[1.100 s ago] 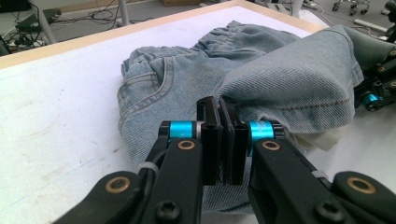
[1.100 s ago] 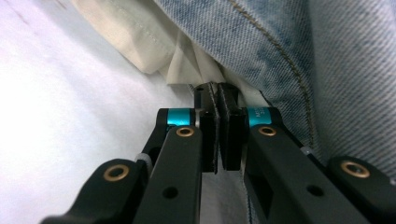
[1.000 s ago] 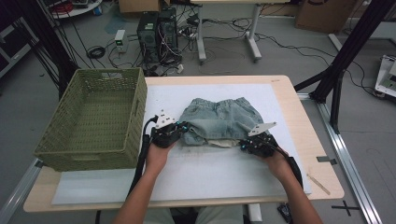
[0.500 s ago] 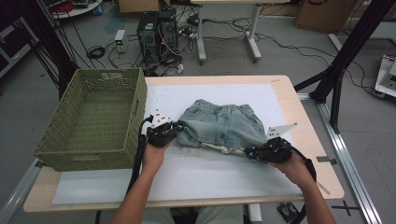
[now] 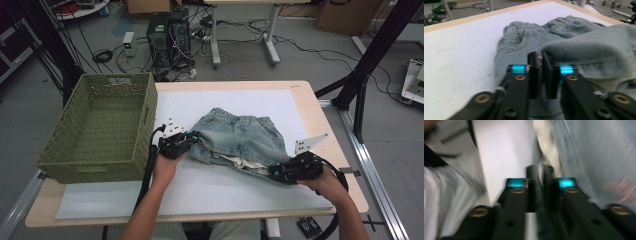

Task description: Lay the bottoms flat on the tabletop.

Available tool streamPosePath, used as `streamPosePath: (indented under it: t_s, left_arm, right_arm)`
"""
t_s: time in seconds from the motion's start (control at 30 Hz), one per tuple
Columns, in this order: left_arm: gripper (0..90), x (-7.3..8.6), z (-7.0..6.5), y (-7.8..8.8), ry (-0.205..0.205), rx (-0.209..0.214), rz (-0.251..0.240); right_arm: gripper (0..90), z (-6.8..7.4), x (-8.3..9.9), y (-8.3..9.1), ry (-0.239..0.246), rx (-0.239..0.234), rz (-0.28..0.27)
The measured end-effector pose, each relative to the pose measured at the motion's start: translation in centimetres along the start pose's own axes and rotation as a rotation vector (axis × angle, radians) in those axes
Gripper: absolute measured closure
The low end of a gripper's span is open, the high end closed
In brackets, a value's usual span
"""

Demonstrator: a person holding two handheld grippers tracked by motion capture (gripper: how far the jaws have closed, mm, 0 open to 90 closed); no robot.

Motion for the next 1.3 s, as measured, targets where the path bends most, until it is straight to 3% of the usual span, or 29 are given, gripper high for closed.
streamPosePath:
  t_s: [0.03, 0.1, 0.13, 0.2, 0.3, 0.37, 0.4, 0.47, 0.53, 0.7, 0.73, 0.77, 0.8, 0.83, 0.93, 0.97, 1.07, 1.23, 1.3]
  left_arm:
    - [72.8, 0.0, -0.1, 0.0, 0.004, 0.007, -0.002]
    - [62.2, -0.1, 0.0, 0.1, 0.012, -0.004, -0.009]
    - [59.3, -0.2, 0.1, 0.2, 0.015, -0.005, -0.012]
    - [54.6, -0.3, 0.3, 0.5, 0.022, -0.012, -0.023]
    - [52.6, -0.5, 0.4, 0.9, 0.019, -0.012, -0.04]
    - [52.4, -0.1, 0.4, 1.0, 0.017, -0.011, -0.03]
    - [51.4, 0.3, 0.4, 0.9, 0.019, -0.012, -0.01]
    - [47.7, 0.9, 0.6, 0.7, 0.031, -0.011, 0.022]
    - [45.6, 1.4, 0.6, 0.4, 0.035, -0.009, 0.046]
    - [43.8, 2.5, 0.3, -0.4, 0.03, 0.007, 0.104]
    - [43.0, 2.9, 0.2, -0.6, 0.032, 0.013, 0.123]
    - [43.1, 3.2, 0.2, -0.8, 0.031, 0.015, 0.134]
    - [43.7, 3.4, 0.1, -0.9, 0.034, 0.02, 0.142]
    - [47.8, 3.6, 0.0, -1.0, 0.037, 0.026, 0.152]
    - [70.1, 3.9, -0.2, -1.2, 0.024, 0.032, 0.175]
    - [77.1, 3.9, -0.1, -1.2, 0.022, 0.027, 0.177]
    - [85.7, 3.3, 0.4, -0.9, 0.028, 0.002, 0.141]
    - [87.0, 2.4, 1.3, -0.7, 0.045, -0.032, 0.099]
    - [87.0, 2.2, 1.5, -0.9, 0.049, -0.042, 0.101]
  right_arm:
    - [72.2, 0.2, -0.7, 0.3, -0.007, -0.017, -0.048]
    - [62.2, 0.3, -2.0, 1.0, -0.013, -0.017, -0.137]
    - [60.0, -0.1, -2.6, 1.4, -0.023, 0.021, -0.175]
    - [57.3, -1.7, -3.3, 2.0, -0.064, 0.144, -0.217]
    - [51.5, -5.6, -2.9, 2.5, -0.167, 0.4, -0.201]
    - [51.4, -7.6, -2.5, 2.5, -0.224, 0.498, -0.196]
    - [50.3, -8.6, -2.3, 2.5, -0.238, 0.564, -0.182]
    - [49.0, -10.3, -1.8, 2.2, -0.221, 0.678, -0.11]
    - [45.5, -11.4, -1.3, 1.1, -0.237, 0.695, -0.037]
    - [46.2, -12.7, -0.3, -1.8, -0.279, 0.645, 0.081]
    - [49.1, -12.9, -0.3, -2.1, -0.271, 0.641, 0.091]
    - [57.8, -12.8, -0.5, -2.2, -0.254, 0.631, 0.094]
    - [67.2, -12.7, -0.7, -2.3, -0.231, 0.634, 0.105]
    - [83.0, -12.6, -0.9, -2.3, -0.198, 0.627, 0.112]
    - [84.6, -12.5, -1.5, -2.6, -0.161, 0.617, 0.131]
    - [84.7, -12.5, -1.9, -2.5, -0.168, 0.61, 0.109]
    - [84.9, -13.4, -3.0, -1.7, -0.21, 0.625, 0.017]
    - [84.6, -15.5, -4.4, 0.4, -0.298, 0.697, -0.116]
    - [84.6, -16.0, -4.9, 0.8, -0.309, 0.71, -0.135]
Point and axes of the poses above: each handheld gripper's, and its own axes: y roughly backward along the jaws, x roughly out of its underside, z roughly to its left, the point moved 10 cm from there along -y, roughly forward along the jaws, and after that the axes turned 3 degrees about -y, right-handed, at the moved point
